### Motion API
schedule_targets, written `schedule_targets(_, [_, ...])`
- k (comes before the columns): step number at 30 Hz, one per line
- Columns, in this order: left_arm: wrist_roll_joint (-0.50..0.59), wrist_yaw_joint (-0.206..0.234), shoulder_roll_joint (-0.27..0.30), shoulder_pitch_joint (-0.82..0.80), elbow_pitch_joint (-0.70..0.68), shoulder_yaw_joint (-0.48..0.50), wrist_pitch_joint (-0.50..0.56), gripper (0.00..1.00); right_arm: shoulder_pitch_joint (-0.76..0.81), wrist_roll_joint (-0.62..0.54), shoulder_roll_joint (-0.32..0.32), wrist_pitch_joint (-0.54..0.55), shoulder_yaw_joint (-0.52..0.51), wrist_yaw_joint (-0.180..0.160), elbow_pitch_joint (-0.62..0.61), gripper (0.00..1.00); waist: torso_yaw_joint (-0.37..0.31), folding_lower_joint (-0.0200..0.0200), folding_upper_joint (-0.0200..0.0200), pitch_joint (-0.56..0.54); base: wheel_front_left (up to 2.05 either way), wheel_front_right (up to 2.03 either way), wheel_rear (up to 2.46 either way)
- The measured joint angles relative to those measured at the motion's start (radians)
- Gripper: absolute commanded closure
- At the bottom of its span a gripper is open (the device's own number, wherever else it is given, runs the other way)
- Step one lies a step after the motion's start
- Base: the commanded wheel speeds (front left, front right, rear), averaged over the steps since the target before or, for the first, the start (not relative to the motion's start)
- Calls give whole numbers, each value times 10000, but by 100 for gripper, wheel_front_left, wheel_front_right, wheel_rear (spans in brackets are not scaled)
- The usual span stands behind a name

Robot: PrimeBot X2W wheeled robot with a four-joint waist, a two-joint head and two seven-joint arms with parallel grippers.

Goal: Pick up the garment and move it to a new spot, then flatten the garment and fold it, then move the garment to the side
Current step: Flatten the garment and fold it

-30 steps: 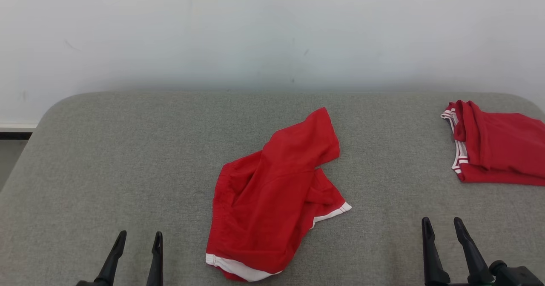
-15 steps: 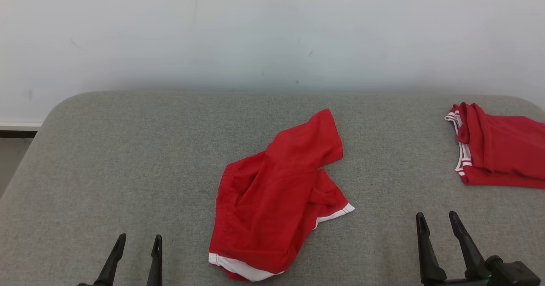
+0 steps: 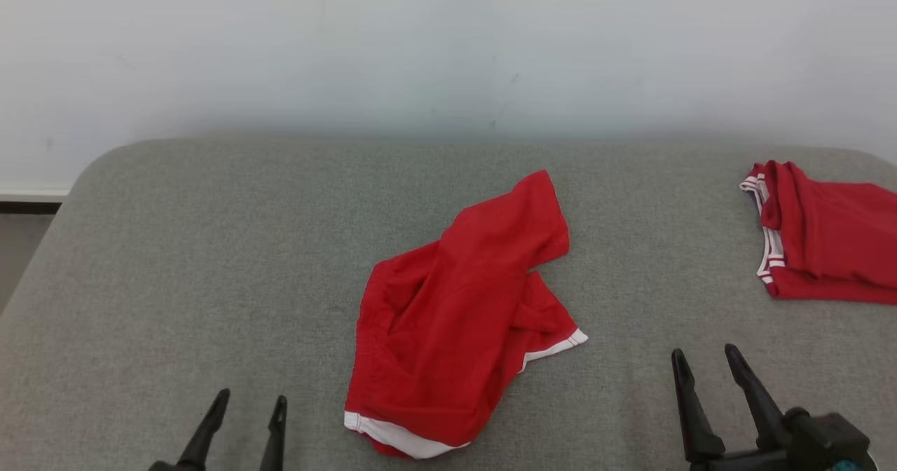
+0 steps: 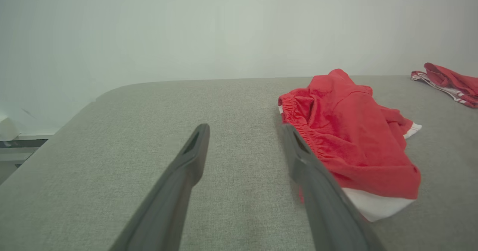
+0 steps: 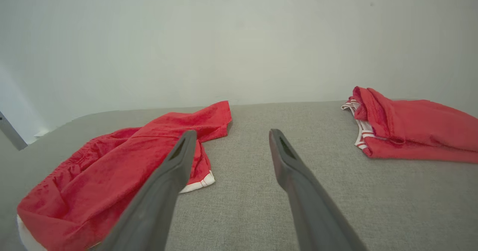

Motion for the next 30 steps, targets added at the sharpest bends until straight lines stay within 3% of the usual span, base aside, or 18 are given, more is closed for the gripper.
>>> schedule_targets(7, [-211,-63,407,-680,821,-1346,15,0,-1160,178,-786,-12,821,0,1423,0,75,1,0,450,0,0,0])
schedule_targets(12, [-848,-77,982,-1661,1996,-3095,10,0,-2478,502,-1160,-288,1756,0,3306,0,179,3,1,898,0,0,0])
schedule_targets(24, [-1933,-77,1390,-3614,3597,-5223,0,0,-5061,869,-861,-704,3091,0,6926,0,525,3,1,1641,0,0,0])
schedule_targets(30, [-2410,-79,1509,-4292,4086,-6251,2,0,-5751,1099,-717,-763,3576,0,7950,0,728,3,1,1911,0,0,0])
